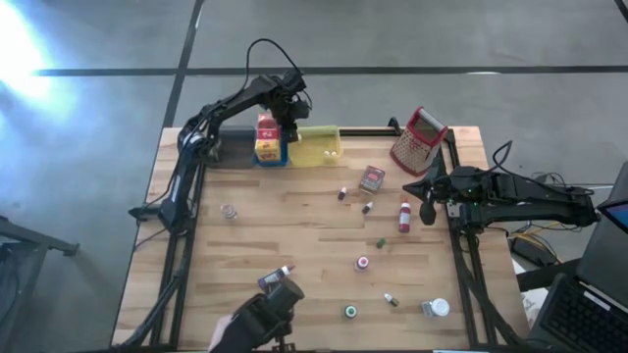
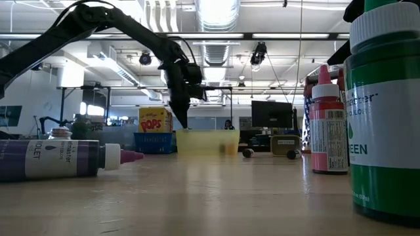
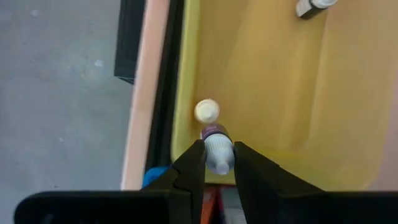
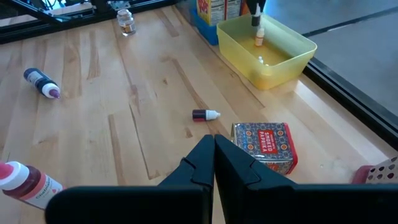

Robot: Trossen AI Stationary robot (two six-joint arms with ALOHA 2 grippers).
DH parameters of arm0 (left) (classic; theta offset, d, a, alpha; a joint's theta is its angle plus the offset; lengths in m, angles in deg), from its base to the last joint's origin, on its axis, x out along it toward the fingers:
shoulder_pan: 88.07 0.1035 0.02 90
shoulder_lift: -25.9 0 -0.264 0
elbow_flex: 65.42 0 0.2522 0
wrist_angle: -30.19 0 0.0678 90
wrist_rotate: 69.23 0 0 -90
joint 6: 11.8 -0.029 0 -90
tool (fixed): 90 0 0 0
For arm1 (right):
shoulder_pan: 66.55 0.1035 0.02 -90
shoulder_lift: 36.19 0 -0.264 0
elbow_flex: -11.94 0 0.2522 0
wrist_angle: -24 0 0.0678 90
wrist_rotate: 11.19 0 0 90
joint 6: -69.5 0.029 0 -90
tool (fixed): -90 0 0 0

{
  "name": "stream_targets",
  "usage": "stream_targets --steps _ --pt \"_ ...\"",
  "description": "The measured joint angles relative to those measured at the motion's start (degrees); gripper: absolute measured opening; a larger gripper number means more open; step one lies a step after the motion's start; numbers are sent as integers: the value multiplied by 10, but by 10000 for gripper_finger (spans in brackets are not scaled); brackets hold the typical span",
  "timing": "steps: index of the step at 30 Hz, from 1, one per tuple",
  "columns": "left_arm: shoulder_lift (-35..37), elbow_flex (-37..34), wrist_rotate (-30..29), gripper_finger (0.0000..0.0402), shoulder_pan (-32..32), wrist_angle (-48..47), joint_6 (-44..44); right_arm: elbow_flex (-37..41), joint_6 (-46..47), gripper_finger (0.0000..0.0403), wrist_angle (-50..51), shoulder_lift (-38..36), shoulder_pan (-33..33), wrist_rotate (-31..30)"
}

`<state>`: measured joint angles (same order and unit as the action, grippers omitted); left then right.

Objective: Pick & Place Kitchen Items
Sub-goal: Put the left small violet food coloring bottle into the yellow bin

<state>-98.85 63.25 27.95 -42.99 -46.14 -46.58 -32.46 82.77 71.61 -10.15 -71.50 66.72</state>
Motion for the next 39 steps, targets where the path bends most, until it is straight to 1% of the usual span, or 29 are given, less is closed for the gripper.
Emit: stream_targets --steps 3,10,18,27,32,39 --pt "0 -18 3 80 0 24 0 0 0 8 0 0 0 0" --pt "0 -41 2 80 4 29 -2 0 0 8 0 0 0 0" --pt "0 -70 3 80 4 76 -3 0 0 8 0 0 0 0" --pt "1 -74 1 81 4 81 10 0 0 8 0 0 0 0" --pt "1 -74 -31 81 4 82 32 0 0 8 0 0 1 0" --pt "1 -74 -33 81 4 81 32 0 0 8 0 0 1 0"
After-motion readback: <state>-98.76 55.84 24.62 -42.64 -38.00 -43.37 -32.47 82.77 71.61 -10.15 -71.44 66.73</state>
